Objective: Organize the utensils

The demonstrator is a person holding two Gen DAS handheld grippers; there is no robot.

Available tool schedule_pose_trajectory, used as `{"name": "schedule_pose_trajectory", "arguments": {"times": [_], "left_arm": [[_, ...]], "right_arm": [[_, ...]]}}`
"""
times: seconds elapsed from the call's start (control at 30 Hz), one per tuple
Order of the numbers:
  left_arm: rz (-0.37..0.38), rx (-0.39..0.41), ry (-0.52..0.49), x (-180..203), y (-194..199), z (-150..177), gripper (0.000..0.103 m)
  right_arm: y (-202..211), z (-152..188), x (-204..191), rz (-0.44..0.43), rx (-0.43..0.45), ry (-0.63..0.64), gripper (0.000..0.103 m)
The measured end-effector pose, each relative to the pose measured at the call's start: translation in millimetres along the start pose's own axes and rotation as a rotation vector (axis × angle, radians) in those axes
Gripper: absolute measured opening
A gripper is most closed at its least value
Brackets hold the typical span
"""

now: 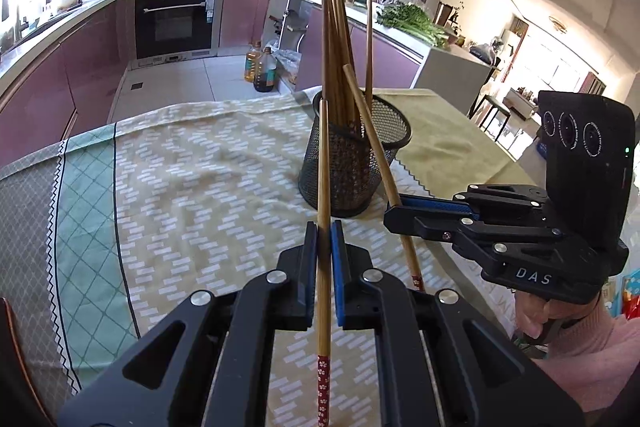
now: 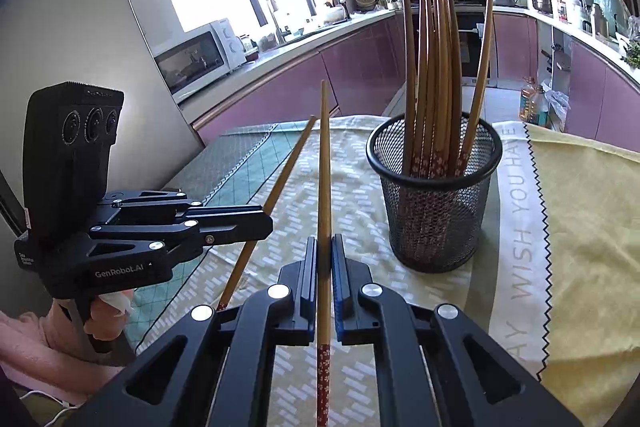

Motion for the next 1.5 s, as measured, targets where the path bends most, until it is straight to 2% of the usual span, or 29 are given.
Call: {"name": "schedule_pose_trajectory", "arguments": {"times": [0.4,1.5], "left_arm": [[0.054,0.025,0.012,1,10,-4,0.008],[0.07,0.095,-0.019,11,33,-19,0.008]], "right_arm": [[18,-8,5,0.017,0.055,-0.005,0.006],[42,-23,10,0.047,0.142,0.009,0.006]]}}
Point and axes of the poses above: each gripper's, at about its wrist camera, not at the fingertips, and y roughly against the way its jaws point, x to its right, z to its underside, the point moved 2 cm from there along -y, roughly the way its jaws point, and after that the axes turned 5 degrees about z, right-handed, at the moved point
